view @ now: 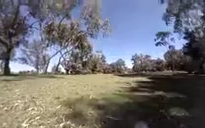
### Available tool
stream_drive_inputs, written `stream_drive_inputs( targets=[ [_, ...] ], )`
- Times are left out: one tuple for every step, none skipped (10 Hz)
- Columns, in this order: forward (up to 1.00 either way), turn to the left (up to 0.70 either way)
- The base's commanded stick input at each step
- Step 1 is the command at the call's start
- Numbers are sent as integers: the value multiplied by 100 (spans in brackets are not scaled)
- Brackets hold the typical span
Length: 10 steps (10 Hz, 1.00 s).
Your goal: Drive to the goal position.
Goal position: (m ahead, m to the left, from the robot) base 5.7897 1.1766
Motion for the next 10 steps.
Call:
stream_drive_inputs(
  targets=[
    [100,0],
    [100,0],
    [100,0],
    [100,0],
    [100,0],
    [100,0],
    [100,0],
    [100,0],
    [100,0],
    [100,0]
  ],
)
